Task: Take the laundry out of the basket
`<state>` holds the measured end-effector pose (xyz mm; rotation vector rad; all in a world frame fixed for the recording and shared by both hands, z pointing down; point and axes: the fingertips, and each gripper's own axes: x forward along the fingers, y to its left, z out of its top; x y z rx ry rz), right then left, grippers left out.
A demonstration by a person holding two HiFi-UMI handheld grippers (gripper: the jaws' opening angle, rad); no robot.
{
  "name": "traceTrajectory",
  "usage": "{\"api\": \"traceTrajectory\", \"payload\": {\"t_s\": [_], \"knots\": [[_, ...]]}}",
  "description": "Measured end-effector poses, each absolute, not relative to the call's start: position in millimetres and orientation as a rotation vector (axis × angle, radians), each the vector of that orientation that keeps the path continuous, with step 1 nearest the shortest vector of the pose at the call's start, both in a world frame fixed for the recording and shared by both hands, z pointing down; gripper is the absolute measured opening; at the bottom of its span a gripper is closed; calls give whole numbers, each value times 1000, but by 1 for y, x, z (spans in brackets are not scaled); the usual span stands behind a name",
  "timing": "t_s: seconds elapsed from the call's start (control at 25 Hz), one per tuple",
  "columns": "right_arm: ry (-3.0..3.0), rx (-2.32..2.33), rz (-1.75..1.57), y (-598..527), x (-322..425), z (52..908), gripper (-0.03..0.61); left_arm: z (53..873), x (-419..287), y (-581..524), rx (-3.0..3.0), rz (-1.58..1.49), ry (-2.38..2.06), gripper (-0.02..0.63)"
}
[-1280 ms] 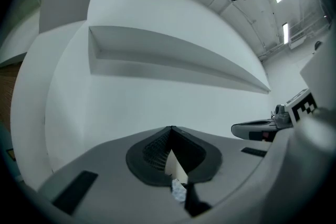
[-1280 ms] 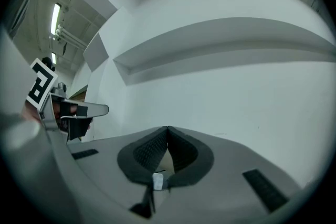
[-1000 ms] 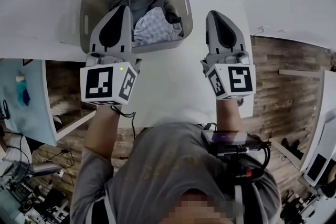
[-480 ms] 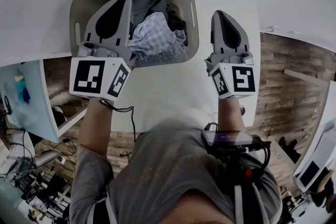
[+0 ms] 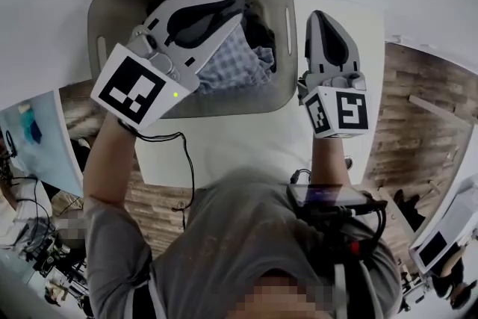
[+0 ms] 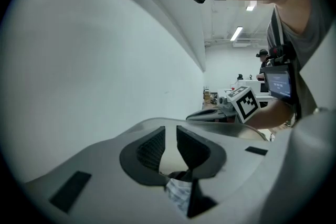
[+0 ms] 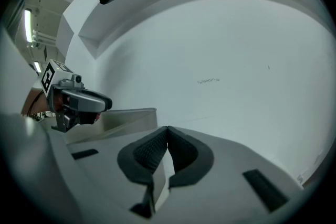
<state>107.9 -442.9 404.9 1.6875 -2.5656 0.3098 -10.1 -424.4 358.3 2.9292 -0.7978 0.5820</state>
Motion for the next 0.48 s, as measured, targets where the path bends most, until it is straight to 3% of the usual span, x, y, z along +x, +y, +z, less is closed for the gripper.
{"api": "traceTrajectory", "payload": {"t_s": [0.08,0.2,0.48], "knots": [[-2564,1687,321,-446,108,408,8,371,-8,-425,2904,611,-713,111],[-2556,1684,338,-447,108,415,8,388,-6,-421,2887,660,-604,150],[-2545,1674,367,-449,108,425,8,434,-9,-409,2835,842,-468,193]]}}
